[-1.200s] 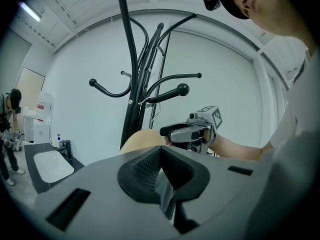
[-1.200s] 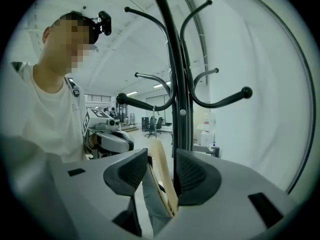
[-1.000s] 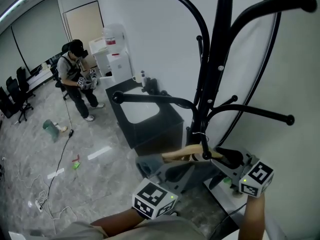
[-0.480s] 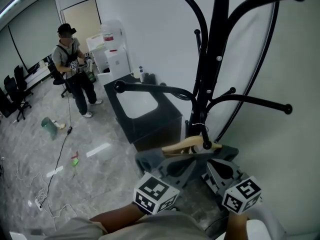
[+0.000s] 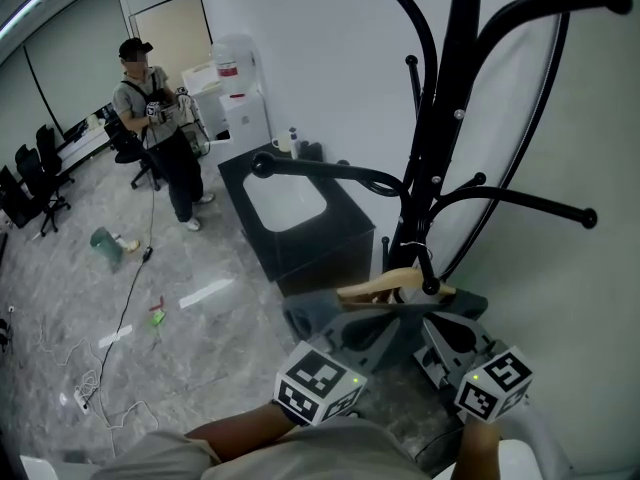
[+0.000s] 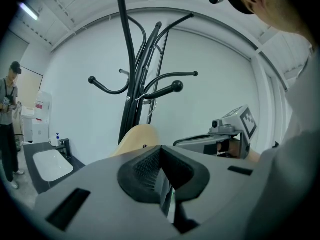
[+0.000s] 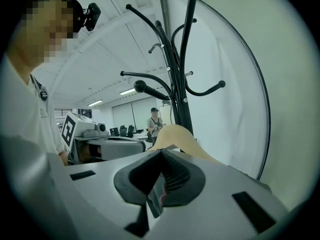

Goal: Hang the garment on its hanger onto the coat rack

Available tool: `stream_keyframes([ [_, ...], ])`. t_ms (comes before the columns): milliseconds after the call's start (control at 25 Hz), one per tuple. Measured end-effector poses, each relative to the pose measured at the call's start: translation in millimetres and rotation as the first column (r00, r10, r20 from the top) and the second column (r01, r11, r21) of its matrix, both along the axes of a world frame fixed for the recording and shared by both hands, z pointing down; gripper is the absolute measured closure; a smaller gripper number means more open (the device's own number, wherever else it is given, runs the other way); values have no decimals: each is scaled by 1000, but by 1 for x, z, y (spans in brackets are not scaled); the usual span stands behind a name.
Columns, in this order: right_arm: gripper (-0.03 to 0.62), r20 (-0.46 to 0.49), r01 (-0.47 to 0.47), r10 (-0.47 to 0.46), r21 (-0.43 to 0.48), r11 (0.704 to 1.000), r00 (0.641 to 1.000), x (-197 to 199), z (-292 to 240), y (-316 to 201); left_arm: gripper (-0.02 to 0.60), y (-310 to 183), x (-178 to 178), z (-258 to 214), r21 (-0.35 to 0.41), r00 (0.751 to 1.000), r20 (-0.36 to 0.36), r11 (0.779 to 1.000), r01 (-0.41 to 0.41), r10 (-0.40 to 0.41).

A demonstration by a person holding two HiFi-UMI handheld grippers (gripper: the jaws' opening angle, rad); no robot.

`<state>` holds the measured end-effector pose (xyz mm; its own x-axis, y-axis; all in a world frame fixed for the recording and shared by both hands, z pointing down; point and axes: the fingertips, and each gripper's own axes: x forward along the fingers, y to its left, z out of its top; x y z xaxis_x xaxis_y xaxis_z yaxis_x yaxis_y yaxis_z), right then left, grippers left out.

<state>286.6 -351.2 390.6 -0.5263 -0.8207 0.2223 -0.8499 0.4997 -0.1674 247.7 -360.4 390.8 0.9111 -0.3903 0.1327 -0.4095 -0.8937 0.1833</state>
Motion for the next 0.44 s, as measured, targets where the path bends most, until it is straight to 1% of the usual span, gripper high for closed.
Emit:
stream_keyframes([
  [440,580,3,31,-31,4,1000,1000,-5,-1,4,577,5,0,0,-1,1000,7,1000,-6,6],
])
